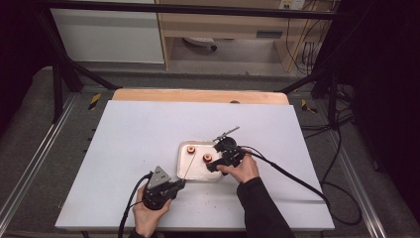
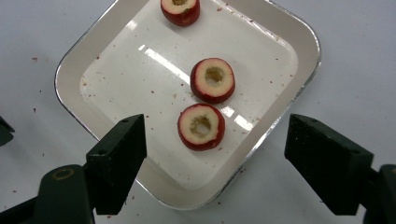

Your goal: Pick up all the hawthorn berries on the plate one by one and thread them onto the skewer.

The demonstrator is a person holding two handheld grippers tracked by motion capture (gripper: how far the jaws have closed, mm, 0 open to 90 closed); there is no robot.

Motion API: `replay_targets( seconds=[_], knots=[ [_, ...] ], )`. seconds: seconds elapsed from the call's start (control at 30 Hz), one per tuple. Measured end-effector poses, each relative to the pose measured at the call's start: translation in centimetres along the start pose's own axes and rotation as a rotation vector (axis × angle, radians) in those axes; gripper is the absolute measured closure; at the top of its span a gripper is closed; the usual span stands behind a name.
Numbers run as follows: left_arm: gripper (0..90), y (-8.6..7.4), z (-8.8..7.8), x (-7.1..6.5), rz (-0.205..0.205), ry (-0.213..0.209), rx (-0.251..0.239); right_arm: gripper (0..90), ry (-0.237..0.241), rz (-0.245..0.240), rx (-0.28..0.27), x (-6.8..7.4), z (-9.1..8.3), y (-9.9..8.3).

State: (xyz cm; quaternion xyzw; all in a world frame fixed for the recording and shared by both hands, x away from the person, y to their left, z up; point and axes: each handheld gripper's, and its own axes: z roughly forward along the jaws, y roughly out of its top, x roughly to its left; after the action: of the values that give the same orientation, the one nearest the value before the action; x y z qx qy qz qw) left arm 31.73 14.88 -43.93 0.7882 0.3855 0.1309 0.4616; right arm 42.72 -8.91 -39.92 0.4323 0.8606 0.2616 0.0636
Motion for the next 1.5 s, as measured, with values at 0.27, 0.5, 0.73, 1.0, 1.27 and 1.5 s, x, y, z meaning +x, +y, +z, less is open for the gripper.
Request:
replay_targets(
  seconds=[0.27, 0.5, 0.73, 1.0, 1.27, 1.5],
  knots=[
    [88.4, -0.3, -0.2, 0.3, -0.008, 0.004, -0.007, 32.6, -0.013, 0.043, 0.055, 0.6, 1.4, 0.8],
    [88.4, -0.3, -0.2, 0.2, -0.006, 0.001, -0.002, 45.2, -0.022, 0.112, 0.066, 0.8, 1.6, 1.1],
    [88.4, -0.3, 0.0, 0.1, -0.001, -0.005, 0.003, 49.1, -0.023, 0.145, 0.097, 0.7, 2.1, 1.1],
    [88.4, -0.3, 0.1, 0.1, 0.002, -0.011, 0.01, 53.9, -0.01, 0.175, 0.11, 0.5, 2.3, 1.2],
    [88.4, -0.3, 0.0, 0.1, 0.003, -0.009, 0.008, 58.1, -0.013, 0.188, 0.133, 0.4, 2.9, 1.1],
    [88.4, -0.3, 0.0, 0.0, 0.007, -0.007, 0.008, 59.3, -0.01, 0.204, 0.138, 0.4, 3.0, 1.1]
  ],
)
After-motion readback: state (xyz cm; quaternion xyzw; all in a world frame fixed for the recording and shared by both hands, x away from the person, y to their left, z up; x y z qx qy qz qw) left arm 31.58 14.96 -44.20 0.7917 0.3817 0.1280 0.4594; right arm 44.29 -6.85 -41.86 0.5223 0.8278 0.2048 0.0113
